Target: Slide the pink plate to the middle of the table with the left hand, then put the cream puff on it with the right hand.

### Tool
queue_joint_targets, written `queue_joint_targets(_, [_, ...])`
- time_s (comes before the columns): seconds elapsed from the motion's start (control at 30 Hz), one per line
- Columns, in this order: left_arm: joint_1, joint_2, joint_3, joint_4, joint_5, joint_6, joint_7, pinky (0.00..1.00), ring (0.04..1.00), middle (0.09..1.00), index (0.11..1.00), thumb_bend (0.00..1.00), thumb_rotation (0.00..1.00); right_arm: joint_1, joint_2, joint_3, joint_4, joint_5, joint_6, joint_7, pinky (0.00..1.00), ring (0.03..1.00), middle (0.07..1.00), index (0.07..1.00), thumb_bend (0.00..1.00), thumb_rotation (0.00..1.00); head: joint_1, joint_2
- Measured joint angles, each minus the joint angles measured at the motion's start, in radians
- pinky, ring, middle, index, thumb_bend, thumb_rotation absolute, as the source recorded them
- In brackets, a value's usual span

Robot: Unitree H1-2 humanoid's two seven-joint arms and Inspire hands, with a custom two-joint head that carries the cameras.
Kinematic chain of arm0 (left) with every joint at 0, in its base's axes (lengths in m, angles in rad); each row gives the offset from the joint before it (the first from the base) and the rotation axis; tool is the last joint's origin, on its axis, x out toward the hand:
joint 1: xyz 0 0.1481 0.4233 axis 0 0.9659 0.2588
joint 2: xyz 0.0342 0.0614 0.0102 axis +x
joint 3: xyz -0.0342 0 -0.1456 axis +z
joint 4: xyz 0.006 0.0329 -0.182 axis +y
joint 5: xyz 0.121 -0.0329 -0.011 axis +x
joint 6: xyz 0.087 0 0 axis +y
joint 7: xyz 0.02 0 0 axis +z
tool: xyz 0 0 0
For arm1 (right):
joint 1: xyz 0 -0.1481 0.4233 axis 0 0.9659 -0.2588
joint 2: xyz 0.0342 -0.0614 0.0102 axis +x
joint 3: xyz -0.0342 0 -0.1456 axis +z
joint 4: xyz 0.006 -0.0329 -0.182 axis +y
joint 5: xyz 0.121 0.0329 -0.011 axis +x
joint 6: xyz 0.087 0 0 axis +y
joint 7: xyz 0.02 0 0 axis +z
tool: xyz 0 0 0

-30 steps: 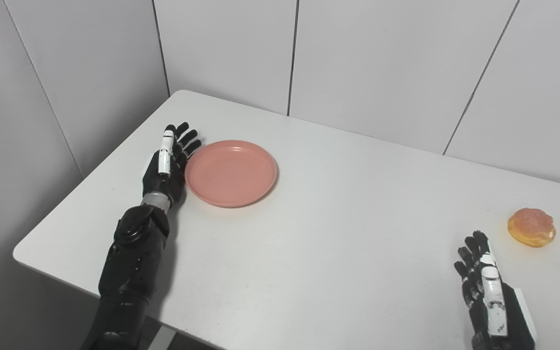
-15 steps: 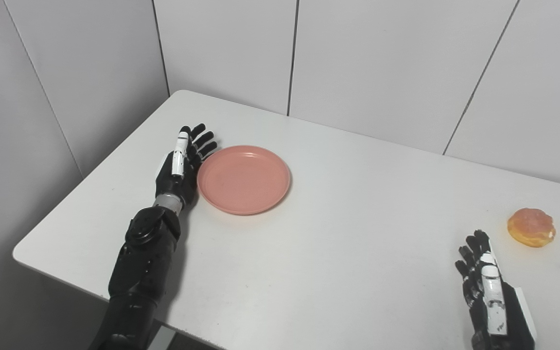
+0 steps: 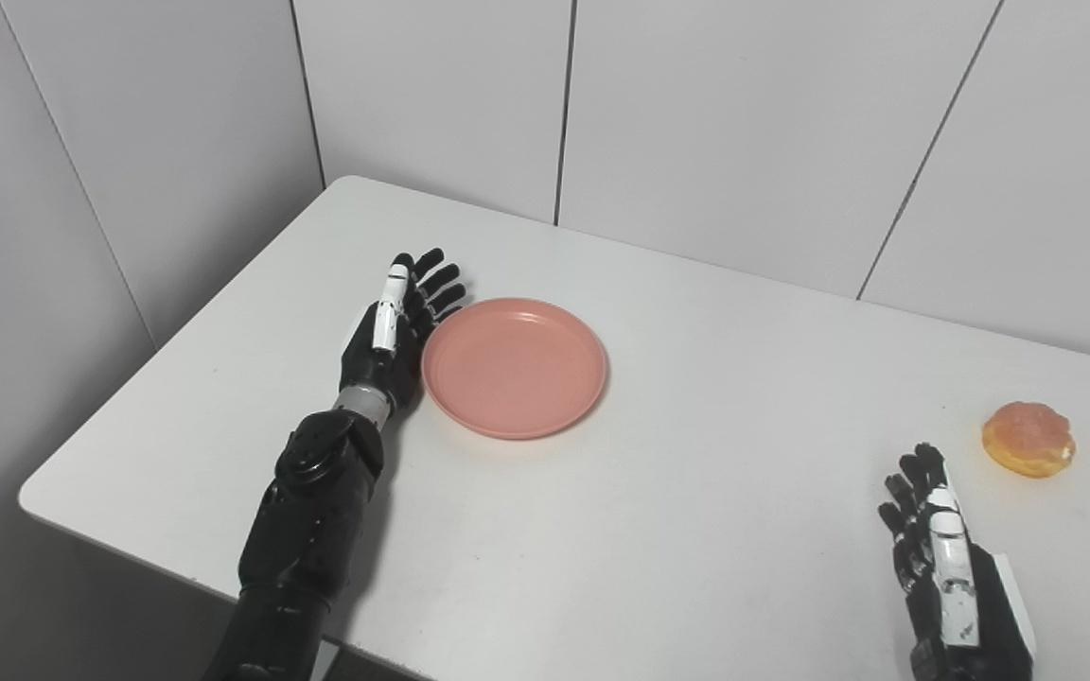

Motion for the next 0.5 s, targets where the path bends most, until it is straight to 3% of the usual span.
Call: queue_joint_targets(0.5, [-0.004, -0.065, -0.042, -0.011, -0.003, 0.000, -0.026, 0.87, 0.860, 0.865, 0.855, 0.40, 1.00, 0.000, 0.009, 0.008, -0.014, -0.007, 0.015, -0.012, 1.00, 0.991, 1.000, 1.000, 0.21, 1.00, -0.034, 0.020])
